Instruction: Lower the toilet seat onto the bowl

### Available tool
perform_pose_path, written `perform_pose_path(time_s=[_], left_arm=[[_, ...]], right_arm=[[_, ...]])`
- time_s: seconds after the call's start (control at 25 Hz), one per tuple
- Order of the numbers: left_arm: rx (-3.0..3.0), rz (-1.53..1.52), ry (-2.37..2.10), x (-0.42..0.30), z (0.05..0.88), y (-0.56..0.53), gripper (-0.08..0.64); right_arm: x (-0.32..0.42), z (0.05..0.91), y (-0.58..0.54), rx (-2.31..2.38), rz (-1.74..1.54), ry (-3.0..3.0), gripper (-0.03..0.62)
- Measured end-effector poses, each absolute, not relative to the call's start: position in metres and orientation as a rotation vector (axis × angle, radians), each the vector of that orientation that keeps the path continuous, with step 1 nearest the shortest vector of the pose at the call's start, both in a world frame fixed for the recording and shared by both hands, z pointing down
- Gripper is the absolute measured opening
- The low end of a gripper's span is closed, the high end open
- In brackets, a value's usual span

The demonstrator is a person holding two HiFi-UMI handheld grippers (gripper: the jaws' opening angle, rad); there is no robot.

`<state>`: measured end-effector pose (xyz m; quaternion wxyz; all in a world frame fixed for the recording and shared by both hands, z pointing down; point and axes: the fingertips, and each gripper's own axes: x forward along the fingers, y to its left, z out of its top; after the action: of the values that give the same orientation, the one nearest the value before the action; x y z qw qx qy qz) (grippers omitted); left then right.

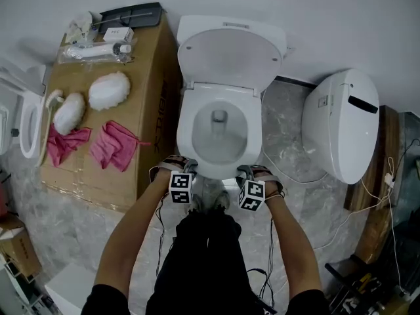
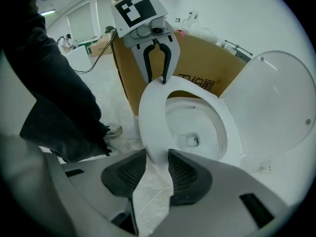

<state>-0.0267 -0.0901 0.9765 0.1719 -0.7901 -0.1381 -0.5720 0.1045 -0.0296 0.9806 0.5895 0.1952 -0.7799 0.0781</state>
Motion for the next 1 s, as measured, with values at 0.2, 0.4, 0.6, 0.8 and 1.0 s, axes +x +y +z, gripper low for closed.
perform_pose_path(time_s=[0.2,0.4,0.6,0.8,1.0], left_arm=[[-2.248,-1.622,-0.405,-0.029,1.005,-0.084,0.138],[-2.263,-1.635,-0.416,-0.03,1.035,-0.081,0.138],[-2.281,-1.66,-0.429,-0.032,1.064,-0.079,0.137],[-2.341,-1.704,-0.399,-0.031,1.085,-0.081,0.13],[-2.414,-1.727,-0.397,-0.031,1.091,-0.081,0.123]], right_arm=[[0.102,1.01,-0.023,0.45,0.191,-1.813,0.158],[0.101,1.04,-0.022,0.441,0.18,-1.802,0.157],[0.097,1.07,-0.019,0.418,0.214,-1.793,0.156],[0.097,1.091,-0.021,0.415,0.264,-1.768,0.156],[0.098,1.098,-0.022,0.399,0.279,-1.762,0.158]])
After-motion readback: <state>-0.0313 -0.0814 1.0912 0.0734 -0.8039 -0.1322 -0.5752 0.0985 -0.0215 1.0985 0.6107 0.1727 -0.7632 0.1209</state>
